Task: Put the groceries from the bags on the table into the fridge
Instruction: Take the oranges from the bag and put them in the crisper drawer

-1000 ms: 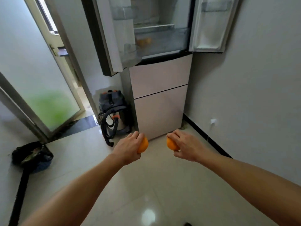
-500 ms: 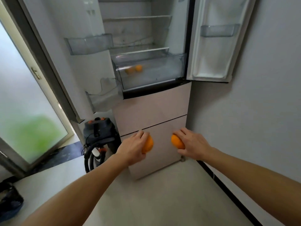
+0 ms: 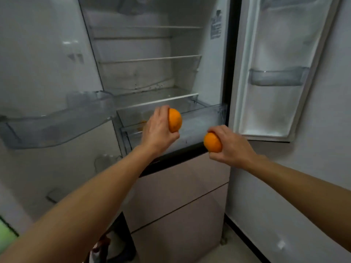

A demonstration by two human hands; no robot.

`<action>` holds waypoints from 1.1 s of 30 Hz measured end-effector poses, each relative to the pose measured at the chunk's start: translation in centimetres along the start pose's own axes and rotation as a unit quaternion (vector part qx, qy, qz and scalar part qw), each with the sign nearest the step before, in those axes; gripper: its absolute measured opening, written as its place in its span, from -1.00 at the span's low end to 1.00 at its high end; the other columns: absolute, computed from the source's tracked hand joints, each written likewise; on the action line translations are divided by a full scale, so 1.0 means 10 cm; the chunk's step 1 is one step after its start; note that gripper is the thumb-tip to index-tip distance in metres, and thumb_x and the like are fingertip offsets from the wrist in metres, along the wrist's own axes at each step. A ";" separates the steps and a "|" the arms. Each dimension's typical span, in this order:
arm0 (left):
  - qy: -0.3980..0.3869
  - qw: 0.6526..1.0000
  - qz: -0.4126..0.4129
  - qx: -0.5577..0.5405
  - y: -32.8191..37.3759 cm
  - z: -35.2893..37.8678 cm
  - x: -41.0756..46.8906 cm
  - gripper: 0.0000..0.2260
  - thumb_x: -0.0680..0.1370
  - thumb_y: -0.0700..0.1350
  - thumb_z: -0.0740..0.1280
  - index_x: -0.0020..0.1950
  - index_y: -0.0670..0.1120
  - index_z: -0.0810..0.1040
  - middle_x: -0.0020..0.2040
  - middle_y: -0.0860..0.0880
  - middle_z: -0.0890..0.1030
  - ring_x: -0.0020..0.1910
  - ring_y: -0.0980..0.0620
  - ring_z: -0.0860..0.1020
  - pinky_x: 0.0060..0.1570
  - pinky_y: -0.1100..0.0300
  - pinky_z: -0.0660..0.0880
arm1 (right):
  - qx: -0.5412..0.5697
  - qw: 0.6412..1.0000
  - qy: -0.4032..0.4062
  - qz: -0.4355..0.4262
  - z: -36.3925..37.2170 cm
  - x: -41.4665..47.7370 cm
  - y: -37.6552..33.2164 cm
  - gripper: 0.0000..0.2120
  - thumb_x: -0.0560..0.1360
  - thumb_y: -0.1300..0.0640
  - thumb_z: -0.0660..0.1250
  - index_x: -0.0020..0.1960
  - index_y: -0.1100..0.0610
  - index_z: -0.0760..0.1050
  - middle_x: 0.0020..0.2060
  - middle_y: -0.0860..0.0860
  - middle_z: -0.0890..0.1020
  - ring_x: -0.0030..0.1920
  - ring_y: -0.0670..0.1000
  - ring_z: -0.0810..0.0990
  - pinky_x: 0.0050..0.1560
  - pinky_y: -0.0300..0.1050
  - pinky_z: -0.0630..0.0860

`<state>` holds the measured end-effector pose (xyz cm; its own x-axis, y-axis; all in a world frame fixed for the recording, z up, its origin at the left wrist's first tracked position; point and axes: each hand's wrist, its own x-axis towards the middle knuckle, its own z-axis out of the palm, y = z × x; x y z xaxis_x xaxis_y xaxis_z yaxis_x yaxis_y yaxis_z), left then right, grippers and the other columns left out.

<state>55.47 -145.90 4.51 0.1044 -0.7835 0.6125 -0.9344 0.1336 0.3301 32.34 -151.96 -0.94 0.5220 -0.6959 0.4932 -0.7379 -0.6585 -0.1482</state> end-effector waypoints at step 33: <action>-0.534 0.742 -0.269 0.302 -2.14 1.10 1.95 -0.74 0.39 -0.03 0.49 0.04 -0.03 0.62 0.04 -0.04 0.64 -0.10 0.00 0.57 -0.04 0.16 0.52 | -0.157 0.858 -0.378 -0.311 1.88 3.83 -0.37 -0.40 0.25 -0.24 0.51 0.16 0.05 0.51 0.00 0.06 0.65 -0.07 0.11 0.63 -0.05 -0.04 0.59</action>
<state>73.75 -170.71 1.46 0.4896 -0.7017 -0.5176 -0.8713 -0.4171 -0.2586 63.11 -181.60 2.36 0.8971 -0.3033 -0.3213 -0.2335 -0.9428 0.2380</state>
